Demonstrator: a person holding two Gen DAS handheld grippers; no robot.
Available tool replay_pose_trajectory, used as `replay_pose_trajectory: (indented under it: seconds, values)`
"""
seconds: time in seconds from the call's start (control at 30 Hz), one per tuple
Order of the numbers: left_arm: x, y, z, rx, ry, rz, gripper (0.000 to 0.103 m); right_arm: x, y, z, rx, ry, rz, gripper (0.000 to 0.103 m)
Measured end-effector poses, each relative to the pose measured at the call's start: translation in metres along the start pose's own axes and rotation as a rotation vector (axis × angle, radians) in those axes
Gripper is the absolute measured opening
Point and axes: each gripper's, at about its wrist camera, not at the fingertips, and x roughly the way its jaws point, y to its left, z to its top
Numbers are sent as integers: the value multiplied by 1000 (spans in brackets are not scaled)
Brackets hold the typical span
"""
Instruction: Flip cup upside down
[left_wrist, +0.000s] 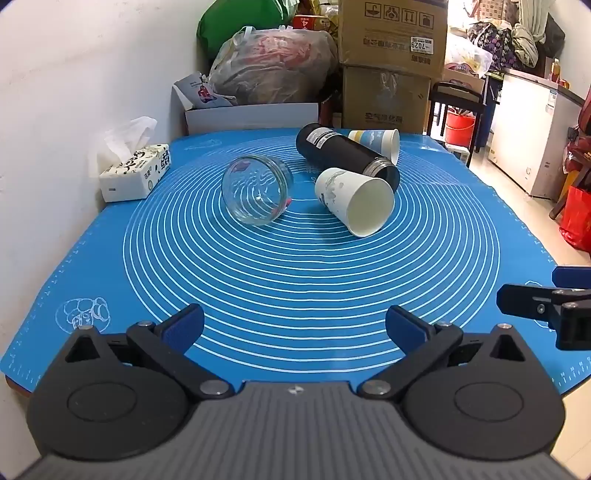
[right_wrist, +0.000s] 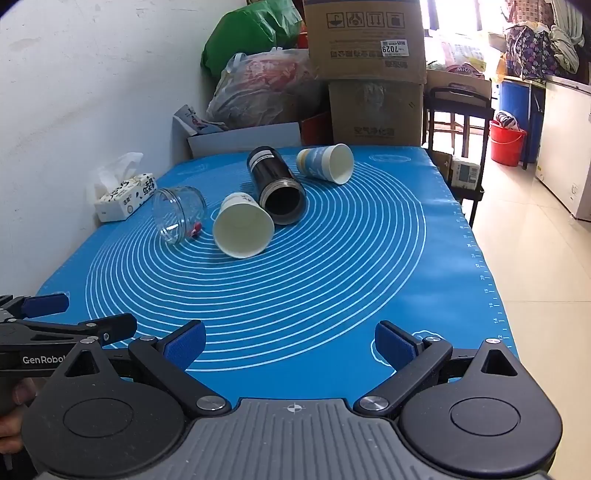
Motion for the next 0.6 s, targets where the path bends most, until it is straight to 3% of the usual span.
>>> replay_pose_trajectory:
  seconds: [0.6]
  values:
    - [-1,-8,-1,27,1,-5,103,-1,1,1,-6,5,-7,100]
